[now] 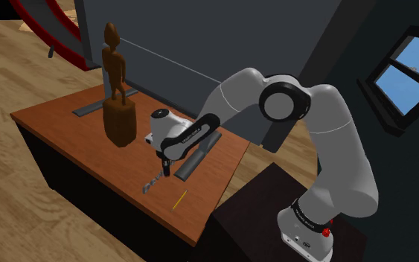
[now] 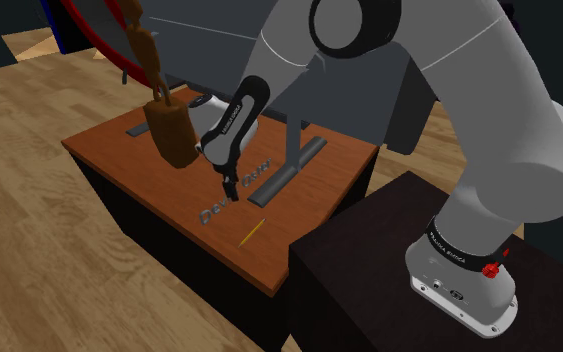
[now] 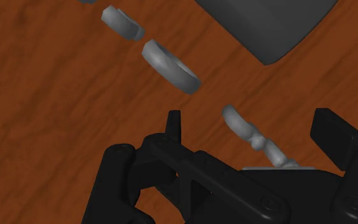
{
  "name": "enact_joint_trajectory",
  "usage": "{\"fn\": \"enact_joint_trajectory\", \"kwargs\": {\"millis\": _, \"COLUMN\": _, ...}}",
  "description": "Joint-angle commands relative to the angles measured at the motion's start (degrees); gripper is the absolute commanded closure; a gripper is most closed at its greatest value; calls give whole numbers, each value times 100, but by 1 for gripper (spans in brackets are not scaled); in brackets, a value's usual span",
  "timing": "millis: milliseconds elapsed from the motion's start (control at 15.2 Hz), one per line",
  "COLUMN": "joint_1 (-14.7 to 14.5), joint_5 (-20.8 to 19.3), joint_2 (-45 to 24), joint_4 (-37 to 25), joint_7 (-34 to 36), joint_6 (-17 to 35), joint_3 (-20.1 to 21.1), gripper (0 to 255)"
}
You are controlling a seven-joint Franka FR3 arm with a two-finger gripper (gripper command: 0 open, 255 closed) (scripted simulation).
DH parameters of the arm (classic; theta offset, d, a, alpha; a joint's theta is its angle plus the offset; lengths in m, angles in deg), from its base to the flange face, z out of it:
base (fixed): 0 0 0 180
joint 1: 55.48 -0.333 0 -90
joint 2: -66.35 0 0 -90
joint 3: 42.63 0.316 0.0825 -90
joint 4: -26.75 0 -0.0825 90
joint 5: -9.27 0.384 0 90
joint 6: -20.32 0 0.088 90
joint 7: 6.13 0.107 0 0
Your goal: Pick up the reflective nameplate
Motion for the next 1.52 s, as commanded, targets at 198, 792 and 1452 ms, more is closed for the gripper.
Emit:
{"fn": "enact_joint_trajectory", "kwargs": {"millis": 198, "joint_1": -16, "joint_5": -10, "joint_2": -87, "joint_4": -50, "joint_7": 15, "joint_6": 39, "joint_3": -12, "gripper": 255}}
{"fn": "enact_joint_trajectory", "kwargs": {"millis": 792, "joint_1": -6, "joint_5": -3, "joint_2": -18, "joint_4": -11, "joint_7": 7, "joint_6": 9, "joint_3": -2, "gripper": 255}}
{"fn": "enact_joint_trajectory", "kwargs": {"millis": 1452, "joint_1": 73, "joint_5": 101, "joint_2": 645, "joint_4": 258, "joint_7": -84, "joint_6": -385, "joint_3": 108, "gripper": 255}}
